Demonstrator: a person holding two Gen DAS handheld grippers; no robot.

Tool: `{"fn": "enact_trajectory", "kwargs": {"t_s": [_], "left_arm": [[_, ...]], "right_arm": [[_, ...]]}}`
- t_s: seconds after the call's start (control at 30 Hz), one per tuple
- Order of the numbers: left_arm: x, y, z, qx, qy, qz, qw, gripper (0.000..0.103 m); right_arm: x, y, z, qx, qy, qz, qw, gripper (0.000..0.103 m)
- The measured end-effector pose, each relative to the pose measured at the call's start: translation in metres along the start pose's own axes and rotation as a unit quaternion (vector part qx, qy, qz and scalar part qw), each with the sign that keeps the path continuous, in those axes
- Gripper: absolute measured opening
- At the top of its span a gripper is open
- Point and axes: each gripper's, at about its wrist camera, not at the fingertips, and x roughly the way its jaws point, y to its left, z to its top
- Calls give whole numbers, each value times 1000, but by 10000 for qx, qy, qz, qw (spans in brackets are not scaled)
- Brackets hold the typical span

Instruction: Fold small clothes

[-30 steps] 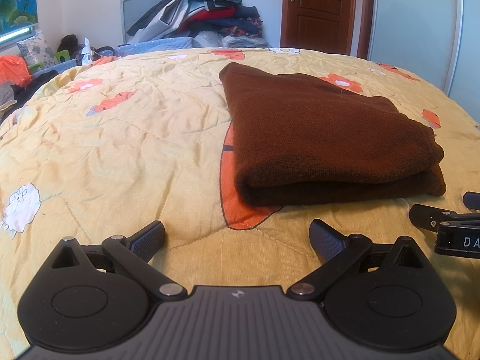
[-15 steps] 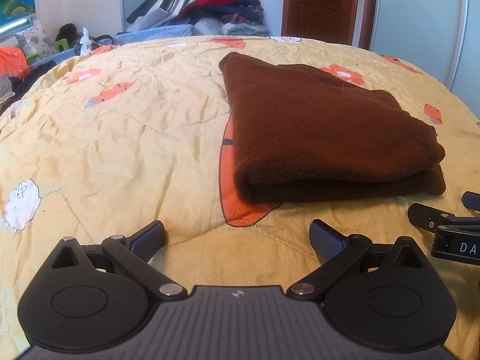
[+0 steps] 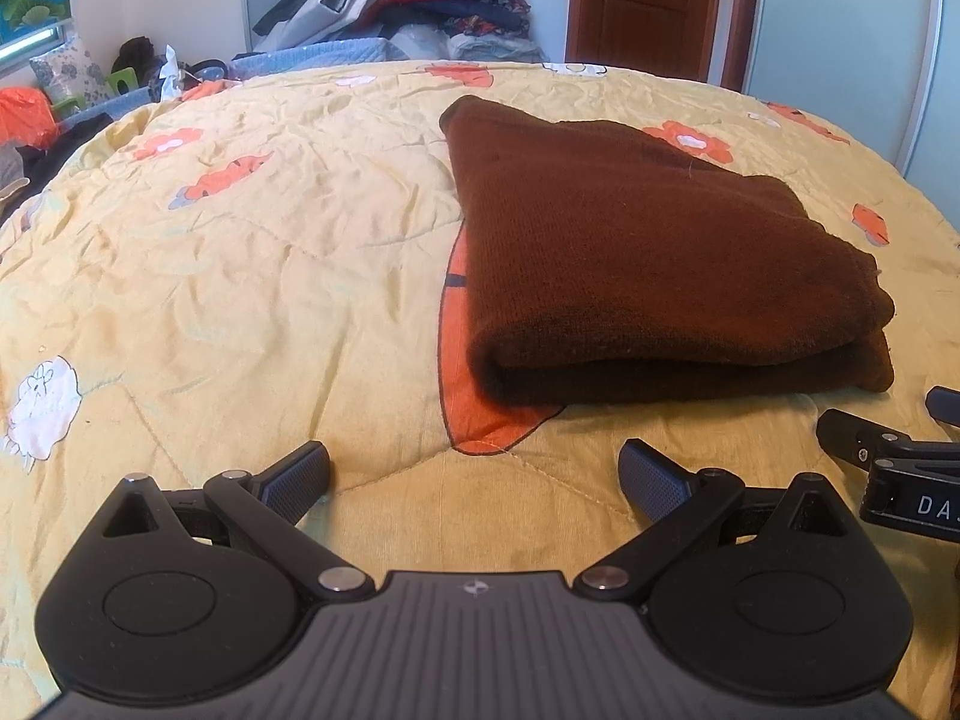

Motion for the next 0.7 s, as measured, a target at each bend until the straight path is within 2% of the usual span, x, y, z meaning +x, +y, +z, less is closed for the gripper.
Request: {"fn": "enact_trajectory", "kwargs": {"t_s": [0.4, 0.6, 0.7], "left_arm": [[0, 0, 0, -8, -12, -1, 10000, 103], [-7, 4, -6, -262, -259, -40, 9993, 103], [-17, 4, -5, -51, -357, -124, 9993, 103]], "right_arm": [[0, 0, 0, -3, 0, 1, 10000, 103], [0, 0, 0, -3, 1, 2, 10000, 103], [-1, 0, 0, -2, 8, 7, 10000, 103]]}}
